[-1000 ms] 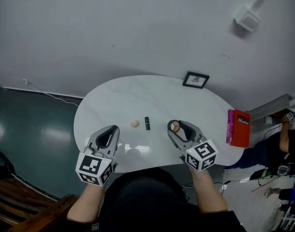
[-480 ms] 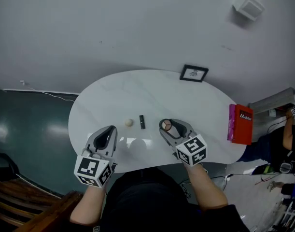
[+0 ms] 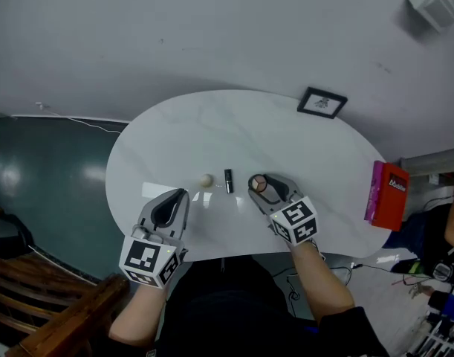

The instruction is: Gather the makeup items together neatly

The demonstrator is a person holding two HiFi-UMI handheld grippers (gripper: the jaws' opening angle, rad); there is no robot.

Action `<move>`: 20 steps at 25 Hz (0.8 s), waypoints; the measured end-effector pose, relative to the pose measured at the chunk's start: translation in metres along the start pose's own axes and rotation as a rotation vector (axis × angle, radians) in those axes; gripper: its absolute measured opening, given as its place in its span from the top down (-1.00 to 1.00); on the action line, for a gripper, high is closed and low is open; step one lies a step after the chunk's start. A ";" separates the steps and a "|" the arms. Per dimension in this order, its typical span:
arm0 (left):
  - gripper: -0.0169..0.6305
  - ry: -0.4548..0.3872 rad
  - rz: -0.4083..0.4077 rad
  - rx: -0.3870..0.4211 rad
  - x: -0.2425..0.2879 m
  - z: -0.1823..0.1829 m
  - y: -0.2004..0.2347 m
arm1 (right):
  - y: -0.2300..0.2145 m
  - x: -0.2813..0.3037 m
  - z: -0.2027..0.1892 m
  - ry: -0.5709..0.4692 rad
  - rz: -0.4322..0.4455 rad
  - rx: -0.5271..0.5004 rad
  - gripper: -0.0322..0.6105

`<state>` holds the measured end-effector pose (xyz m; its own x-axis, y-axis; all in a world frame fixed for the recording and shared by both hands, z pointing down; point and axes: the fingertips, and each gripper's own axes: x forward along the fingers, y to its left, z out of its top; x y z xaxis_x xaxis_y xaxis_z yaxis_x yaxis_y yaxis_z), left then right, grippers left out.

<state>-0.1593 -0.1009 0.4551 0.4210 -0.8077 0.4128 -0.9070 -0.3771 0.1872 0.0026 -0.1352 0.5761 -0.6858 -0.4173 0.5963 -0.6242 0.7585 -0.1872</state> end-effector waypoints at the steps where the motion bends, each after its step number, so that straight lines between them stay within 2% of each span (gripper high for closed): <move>1: 0.87 0.004 0.002 -0.002 0.001 -0.002 0.002 | -0.001 0.007 -0.004 0.014 0.003 -0.005 0.25; 11: 0.87 0.044 0.023 -0.019 0.005 -0.019 0.014 | -0.010 0.050 -0.038 0.099 0.014 0.001 0.25; 20: 0.87 0.049 0.036 -0.029 -0.001 -0.021 0.015 | -0.018 0.061 -0.055 0.150 -0.007 -0.036 0.25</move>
<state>-0.1738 -0.0966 0.4761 0.3876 -0.7970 0.4633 -0.9218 -0.3339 0.1969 -0.0072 -0.1472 0.6588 -0.6161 -0.3449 0.7082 -0.6132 0.7743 -0.1564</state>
